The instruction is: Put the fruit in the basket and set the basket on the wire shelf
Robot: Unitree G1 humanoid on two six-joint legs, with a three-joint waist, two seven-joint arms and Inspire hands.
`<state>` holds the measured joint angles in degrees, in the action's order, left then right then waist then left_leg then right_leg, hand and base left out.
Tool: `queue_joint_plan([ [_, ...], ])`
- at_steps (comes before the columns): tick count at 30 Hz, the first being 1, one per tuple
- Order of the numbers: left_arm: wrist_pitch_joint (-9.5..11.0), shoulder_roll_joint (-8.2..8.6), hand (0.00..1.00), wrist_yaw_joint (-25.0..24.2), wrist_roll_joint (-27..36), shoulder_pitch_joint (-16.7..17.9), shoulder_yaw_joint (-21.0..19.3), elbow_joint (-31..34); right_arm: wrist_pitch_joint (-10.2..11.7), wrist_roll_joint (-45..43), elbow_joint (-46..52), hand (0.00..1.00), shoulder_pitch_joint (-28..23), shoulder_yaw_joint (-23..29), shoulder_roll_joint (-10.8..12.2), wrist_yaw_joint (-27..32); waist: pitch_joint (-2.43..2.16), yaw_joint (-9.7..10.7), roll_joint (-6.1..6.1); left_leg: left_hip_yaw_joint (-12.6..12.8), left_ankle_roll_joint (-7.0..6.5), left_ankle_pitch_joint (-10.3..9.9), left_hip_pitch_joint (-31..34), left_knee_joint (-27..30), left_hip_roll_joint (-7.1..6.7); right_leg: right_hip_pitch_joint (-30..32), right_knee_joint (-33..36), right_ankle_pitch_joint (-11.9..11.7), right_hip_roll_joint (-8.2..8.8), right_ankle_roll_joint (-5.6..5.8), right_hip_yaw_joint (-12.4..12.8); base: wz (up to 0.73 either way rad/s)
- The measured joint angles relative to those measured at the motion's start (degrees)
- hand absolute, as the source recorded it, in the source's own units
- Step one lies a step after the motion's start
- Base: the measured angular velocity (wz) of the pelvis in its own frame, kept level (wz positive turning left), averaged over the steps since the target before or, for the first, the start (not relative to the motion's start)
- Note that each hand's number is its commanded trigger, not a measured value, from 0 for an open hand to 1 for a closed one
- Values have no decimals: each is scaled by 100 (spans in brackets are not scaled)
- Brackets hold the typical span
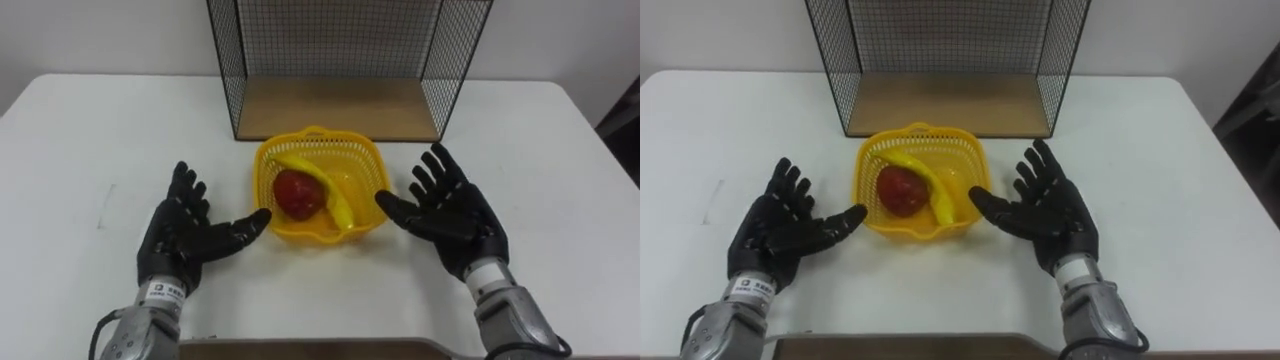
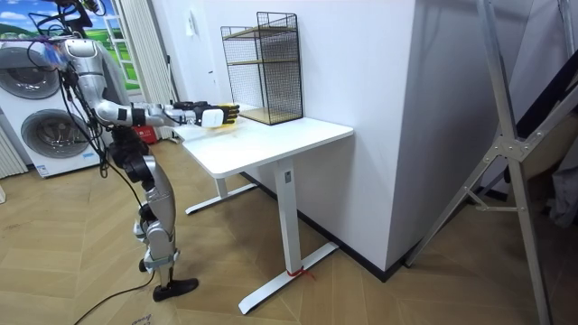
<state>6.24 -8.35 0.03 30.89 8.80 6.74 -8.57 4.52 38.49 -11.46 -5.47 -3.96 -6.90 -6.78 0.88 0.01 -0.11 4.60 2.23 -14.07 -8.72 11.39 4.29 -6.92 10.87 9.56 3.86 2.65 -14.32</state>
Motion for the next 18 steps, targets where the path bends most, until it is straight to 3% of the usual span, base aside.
queue_joint_plan([
  [18, -14, 201, 0, -332, -55, -59, 300, 1, -19, -10, -144, 0, 187, -398, 41, -219, -3, 92, 30, 95, 0, 0, 71, 41, 7, 159, 128, -5, 5, -9, 96, -3],
])
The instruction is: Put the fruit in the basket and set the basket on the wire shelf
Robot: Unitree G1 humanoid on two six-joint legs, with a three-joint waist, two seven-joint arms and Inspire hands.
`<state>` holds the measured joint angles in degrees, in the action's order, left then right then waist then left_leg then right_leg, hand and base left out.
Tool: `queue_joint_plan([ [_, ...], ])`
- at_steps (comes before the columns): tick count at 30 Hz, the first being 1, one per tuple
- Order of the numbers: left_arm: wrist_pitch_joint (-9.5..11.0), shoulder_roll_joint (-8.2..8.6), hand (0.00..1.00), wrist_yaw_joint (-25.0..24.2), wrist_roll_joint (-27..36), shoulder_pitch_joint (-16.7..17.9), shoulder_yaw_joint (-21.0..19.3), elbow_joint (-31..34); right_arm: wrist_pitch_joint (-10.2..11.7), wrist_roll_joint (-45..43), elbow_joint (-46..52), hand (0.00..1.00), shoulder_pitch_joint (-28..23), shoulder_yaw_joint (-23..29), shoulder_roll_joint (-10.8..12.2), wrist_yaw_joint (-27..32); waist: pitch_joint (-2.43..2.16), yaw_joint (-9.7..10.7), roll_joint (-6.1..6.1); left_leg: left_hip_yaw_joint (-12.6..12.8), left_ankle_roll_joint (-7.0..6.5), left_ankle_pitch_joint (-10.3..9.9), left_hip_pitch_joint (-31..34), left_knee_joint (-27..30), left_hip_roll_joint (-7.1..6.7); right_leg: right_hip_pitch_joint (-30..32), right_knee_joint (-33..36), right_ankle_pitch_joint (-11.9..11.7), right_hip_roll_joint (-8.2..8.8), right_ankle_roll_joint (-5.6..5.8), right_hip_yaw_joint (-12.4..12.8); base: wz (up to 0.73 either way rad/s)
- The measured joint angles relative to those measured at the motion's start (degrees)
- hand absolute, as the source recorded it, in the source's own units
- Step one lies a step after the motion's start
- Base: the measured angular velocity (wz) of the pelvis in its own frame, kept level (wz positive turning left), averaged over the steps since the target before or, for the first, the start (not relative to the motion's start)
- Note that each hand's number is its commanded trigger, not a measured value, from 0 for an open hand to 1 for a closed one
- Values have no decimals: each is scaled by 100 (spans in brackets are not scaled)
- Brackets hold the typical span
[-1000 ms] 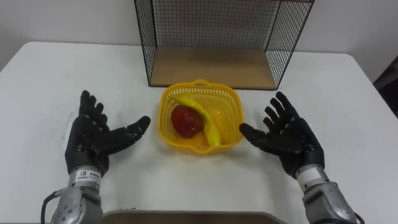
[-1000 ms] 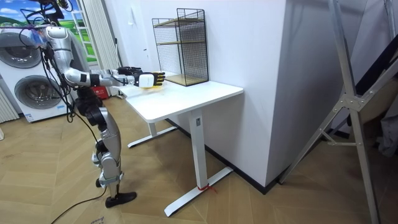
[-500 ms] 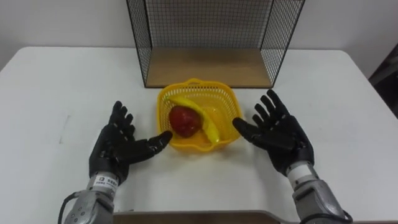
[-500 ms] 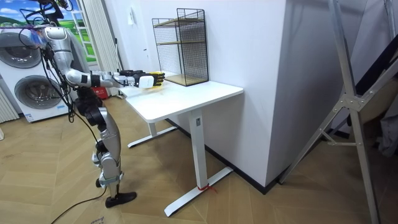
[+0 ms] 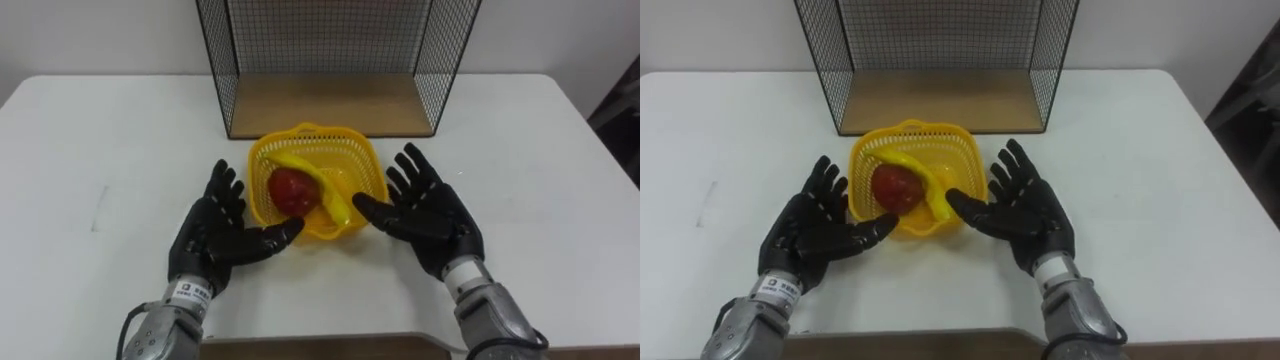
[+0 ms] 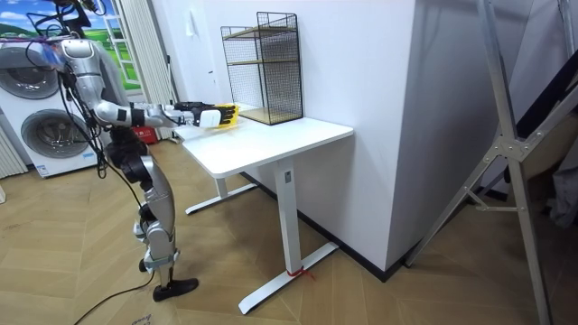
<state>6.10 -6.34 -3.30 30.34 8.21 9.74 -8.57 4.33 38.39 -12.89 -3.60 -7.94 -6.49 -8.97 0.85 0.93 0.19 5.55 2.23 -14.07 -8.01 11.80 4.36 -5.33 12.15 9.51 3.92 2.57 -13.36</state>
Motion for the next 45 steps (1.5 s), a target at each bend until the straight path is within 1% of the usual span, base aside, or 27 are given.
queue_joint_plan([
  [3, 0, 0, 0, -6, -6, -1, -3, 0, 0, 2, -9, 0, 2, -2, 5, -2, 19, 12, 7, 54, 0, 0, -24, -2, 2, 32, 57, 0, 0, 0, 59, -9],
  [5, 0, -1, 0, -10, -5, -26, -4, 0, 0, 1, -34, 0, 2, -21, 25, -10, 44, 38, -4, 55, 0, 0, -23, 0, 3, 36, 64, -3, 0, -5, 59, 0],
  [10, 0, 8, 0, -13, 0, -112, -2, 1, 0, 4, -130, 0, 2, -50, 31, -190, 69, 65, -45, 74, 0, 0, -13, 1, 3, 47, 56, -3, 0, -6, 71, 0],
  [14, 1, 17, 0, -13, 9, -279, -1, 1, 0, 5, -216, 0, 2, -112, 48, -252, 63, 62, -65, 74, 0, 0, 2, 2, 3, 57, 45, -3, 0, -6, 74, 0],
  [16, 1, 35, 0, -13, -2, -310, 4, 2, 0, 5, -216, 0, 2, -149, 48, -260, 62, 58, -64, 74, 0, 0, -16, -3, 4, 52, 45, -3, -1, -6, 75, 0],
  [24, -11, 45, 0, -29, -127, -318, 20, 0, 0, -85, -231, 0, 2, -212, 51, -291, 54, 41, -70, 59, 0, 0, -48, -9, 5, 39, 45, -4, -1, -6, 70, 0],
  [30, -99, 54, 0, -30, -127, -323, 22, -1, -1, -321, -268, 0, 1, -221, 50, -285, 48, 34, -60, 50, -1, 1, -51, 1, 5, 12, 59, -10, -1, -16, 59, 0],
  [33, -130, 48, 0, -29, -130, -323, 58, -2, -1, -561, -285, 0, 2, -311, 40, -238, 28, 21, -34, 50, -3, 2, -49, 3, 6, 20, 72, -12, -1, -20, 65, 0],
  [35, -135, 69, 0, -25, -128, -323, 60, -2, -1, -687, -387, 0, 37, -332, 40, -229, 5, 21, -9, 52, -3, 3, -51, 3, 6, 20, 77, -13, -1, -21, 69, 0],
  [37, -135, 90, 0, -21, -128, -323, 66, -2, 0, -748, -421, 0, 71, -337, 37, -227, 0, 10, -2, 56, -4, 4, -52, 1, 5, 27, 90, -13, -1, -20, 76, 0],
  [40, -135, 132, 0, -5, -132, -323, 70, -3, -1, -745, -534, 0, 184, -346, 39, -209, 4, 9, -18, 56, -7, 8, -50, -1, 3, 28, 94, -13, -1, -20, 77, 0],
  [45, -135, 126, 0, -4, -115, -326, 111, -34, -5, -734, -540, 0, 306, -443, 51, -48, 42, -6, -83, 58, -5, 14, -43, -2, 2, 40, 97, -12, -1, -20, 76, 0],
])
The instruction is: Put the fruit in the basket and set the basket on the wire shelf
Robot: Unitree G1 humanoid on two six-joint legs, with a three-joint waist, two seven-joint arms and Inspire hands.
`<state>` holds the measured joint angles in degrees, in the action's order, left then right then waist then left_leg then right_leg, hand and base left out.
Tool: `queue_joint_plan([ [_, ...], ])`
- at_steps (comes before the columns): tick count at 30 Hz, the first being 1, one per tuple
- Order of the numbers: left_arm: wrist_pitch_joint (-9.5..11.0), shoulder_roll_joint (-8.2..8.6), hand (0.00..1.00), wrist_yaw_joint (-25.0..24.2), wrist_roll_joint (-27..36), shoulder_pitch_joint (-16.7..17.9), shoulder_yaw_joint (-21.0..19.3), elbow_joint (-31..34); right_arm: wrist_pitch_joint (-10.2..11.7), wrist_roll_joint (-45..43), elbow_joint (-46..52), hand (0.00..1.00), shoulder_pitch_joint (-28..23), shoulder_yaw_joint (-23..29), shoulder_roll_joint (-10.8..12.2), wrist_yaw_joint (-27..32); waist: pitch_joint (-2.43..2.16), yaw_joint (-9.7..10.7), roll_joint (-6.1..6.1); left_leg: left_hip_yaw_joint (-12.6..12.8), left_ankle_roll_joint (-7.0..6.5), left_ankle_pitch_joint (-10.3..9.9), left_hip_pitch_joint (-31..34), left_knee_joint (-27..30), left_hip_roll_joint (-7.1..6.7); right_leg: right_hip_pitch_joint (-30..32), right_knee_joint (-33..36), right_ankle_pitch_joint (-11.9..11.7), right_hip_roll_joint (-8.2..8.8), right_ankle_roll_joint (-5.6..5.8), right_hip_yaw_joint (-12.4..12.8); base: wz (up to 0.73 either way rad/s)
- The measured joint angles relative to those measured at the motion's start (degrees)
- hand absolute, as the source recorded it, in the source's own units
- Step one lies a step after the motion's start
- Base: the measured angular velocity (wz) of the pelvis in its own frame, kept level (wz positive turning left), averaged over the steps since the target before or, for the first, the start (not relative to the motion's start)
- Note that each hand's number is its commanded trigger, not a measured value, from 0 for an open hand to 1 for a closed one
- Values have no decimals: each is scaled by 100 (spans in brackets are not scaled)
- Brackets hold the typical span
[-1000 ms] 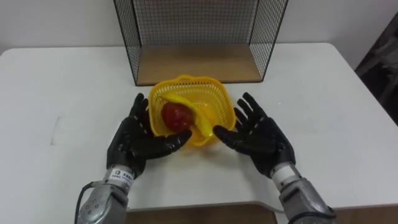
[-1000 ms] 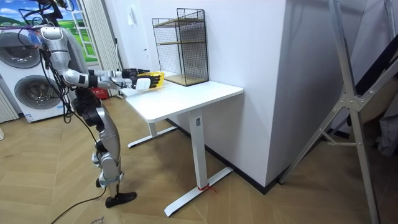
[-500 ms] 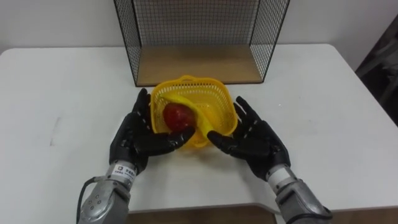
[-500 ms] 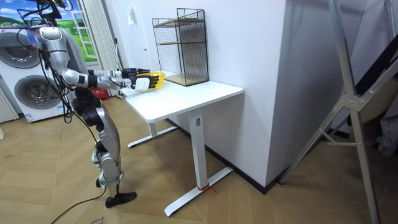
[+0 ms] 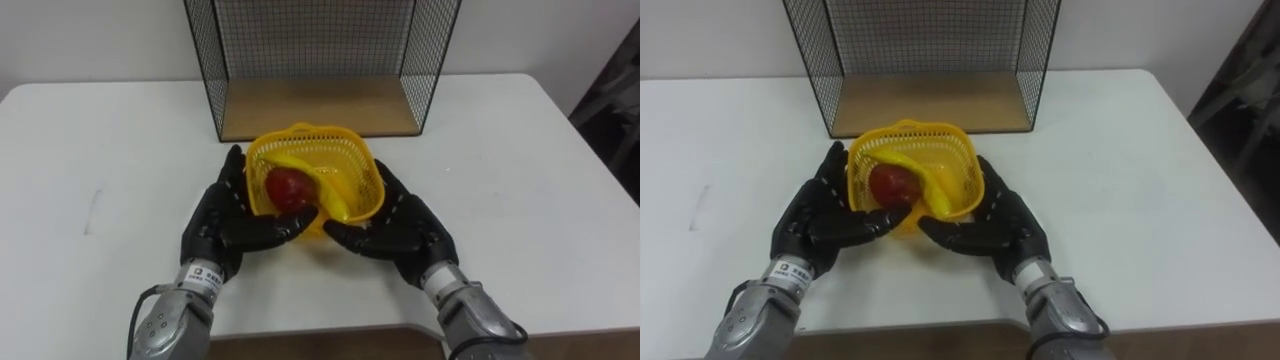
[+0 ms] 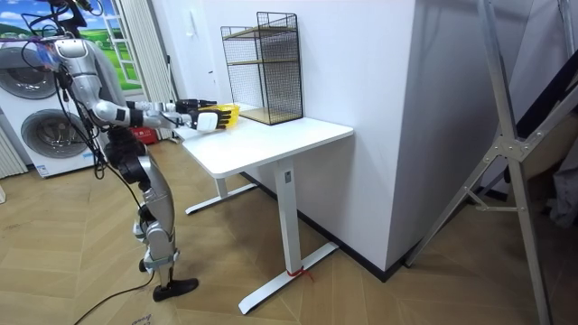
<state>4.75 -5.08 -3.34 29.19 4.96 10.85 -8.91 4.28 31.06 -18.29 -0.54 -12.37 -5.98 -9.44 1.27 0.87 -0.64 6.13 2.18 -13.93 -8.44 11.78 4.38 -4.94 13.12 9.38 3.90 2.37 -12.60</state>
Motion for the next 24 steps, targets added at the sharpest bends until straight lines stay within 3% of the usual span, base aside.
queue_joint_plan([
  [5, 5, -5, 0, 3, 11, -13, 31, -4, 0, -5, 24, 0, 47, -100, 101, 180, 2, 7, -46, -1, 0, 0, 13, -7, -1, -2, -31, 0, 0, 1, -6, 0],
  [19, 21, 10, 0, 215, 60, -57, 122, -103, 7, -5, 190, 0, 234, -267, 112, 655, 1, 26, -41, -1, 0, 0, -21, -7, 0, -55, -46, 0, -4, 1, -18, 0],
  [24, 26, 71, 0, 353, 52, -258, 112, -76, 26, -12, 627, 0, 284, -169, 111, 724, -7, 31, -26, 10, 0, -1, 19, -11, 5, 8, -21, -2, -6, -3, -9, 0],
])
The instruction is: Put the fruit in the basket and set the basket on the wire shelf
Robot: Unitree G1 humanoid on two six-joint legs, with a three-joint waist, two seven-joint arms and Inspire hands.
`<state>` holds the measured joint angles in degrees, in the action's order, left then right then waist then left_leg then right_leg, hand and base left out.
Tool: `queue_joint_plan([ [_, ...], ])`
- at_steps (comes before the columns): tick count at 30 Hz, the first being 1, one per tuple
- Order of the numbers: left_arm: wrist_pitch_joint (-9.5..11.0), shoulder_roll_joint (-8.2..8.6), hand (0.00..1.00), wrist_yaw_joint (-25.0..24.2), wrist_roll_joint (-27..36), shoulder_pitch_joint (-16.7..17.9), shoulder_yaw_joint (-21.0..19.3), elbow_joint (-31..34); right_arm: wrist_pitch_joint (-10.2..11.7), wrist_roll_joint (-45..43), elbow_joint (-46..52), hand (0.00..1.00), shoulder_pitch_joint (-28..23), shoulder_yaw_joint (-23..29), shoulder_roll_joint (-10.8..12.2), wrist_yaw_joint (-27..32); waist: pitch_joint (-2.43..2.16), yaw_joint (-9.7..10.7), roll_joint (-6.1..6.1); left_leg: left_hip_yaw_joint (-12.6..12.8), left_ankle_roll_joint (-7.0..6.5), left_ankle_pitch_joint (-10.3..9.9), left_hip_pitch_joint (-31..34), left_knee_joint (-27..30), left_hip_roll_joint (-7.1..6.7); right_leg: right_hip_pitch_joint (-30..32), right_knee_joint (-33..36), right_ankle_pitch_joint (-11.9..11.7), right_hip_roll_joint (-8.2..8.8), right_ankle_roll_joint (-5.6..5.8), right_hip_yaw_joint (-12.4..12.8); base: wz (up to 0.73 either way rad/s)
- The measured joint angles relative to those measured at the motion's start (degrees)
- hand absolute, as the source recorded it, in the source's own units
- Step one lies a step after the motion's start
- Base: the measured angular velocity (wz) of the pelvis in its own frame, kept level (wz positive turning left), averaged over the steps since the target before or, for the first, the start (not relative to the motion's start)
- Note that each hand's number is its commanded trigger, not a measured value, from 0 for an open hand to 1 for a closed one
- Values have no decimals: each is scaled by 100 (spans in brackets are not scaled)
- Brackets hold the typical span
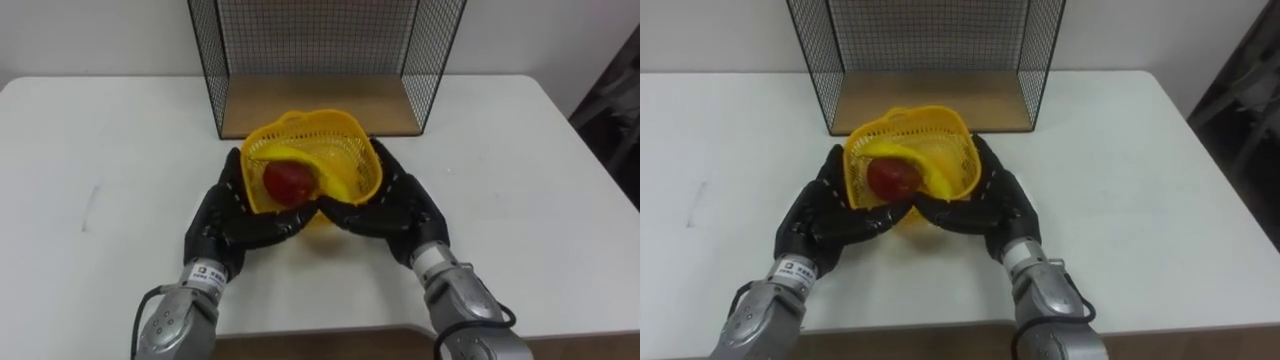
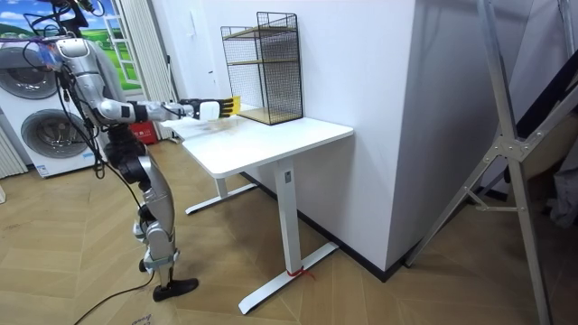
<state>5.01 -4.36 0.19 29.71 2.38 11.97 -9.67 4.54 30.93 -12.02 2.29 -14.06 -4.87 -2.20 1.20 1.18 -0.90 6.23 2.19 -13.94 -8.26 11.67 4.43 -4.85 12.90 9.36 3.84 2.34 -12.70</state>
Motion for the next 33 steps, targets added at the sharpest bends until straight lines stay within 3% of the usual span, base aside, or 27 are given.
queue_joint_plan([
  [4, 50, 51, 0, 187, -12, -84, 49, 240, 183, 3, 165, 0, 24, -20, 0, 52, -18, 3, 38, 4, 0, 0, -28, 1, 0, -19, -3, 0, -2, 0, 12, 0],
  [14, 79, 45, 0, 339, -14, -357, 118, 459, 369, 16, 248, 0, 119, -12, 1, 168, -20, 13, 52, 3, 0, 0, -54, 11, 0, -21, -12, 0, -1, 0, 27, 0],
  [20, 138, 47, 0, 398, -16, -548, 113, 460, 420, 16, 430, 0, 118, 22, 8, 202, -18, 4, 53, 26, 0, 0, -54, 13, 2, -28, 10, 0, -1, 0, 44, -1],
  [33, 150, 40, 0, 405, -43, -554, 68, 482, 420, 19, 441, 0, 118, 25, 36, 134, 3, 1, 69, 146, 9, -10, -92, 30, 34, 12, 96, 2, -20, -2, 116, -4],
])
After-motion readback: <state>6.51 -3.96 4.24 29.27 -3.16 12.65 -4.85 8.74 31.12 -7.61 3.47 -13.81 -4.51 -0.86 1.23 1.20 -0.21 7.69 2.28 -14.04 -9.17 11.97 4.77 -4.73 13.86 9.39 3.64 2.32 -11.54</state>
